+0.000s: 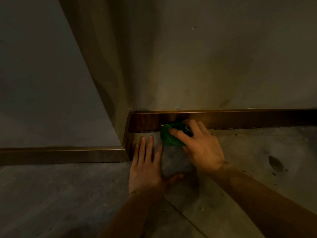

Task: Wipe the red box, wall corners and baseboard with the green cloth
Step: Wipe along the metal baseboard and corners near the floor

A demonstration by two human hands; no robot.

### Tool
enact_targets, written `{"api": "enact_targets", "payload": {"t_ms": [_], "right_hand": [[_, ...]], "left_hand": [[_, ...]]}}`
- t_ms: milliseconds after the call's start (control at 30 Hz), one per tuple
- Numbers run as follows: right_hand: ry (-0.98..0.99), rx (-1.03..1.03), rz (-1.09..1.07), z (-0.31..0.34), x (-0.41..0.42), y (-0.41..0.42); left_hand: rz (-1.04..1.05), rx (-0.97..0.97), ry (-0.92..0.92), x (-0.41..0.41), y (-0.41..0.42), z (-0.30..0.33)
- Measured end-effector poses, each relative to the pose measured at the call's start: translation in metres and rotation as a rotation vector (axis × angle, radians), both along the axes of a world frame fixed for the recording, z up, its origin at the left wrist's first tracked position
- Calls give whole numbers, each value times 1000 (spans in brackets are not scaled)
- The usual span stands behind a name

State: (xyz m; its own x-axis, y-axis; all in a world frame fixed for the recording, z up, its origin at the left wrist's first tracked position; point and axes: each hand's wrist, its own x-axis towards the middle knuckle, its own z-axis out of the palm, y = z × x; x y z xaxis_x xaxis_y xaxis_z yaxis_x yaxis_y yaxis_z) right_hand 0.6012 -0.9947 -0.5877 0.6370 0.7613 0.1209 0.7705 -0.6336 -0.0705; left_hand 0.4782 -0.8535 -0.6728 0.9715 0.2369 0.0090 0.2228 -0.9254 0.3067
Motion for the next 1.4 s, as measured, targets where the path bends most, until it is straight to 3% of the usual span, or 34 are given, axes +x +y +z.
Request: {"api": "enact_targets", "payload": {"t_ms": [300,600,1400], "right_hand": [[-180,-80,85,-4,-7,66],[-287,-213,80,-11,-4,66],[-210,-371,-284,-1,17,-9]], "left_hand": [[-9,43,56,2,0,-2],[-7,31,22,0,0,-4],[-8,-7,-58,-1,1,-2]]}}
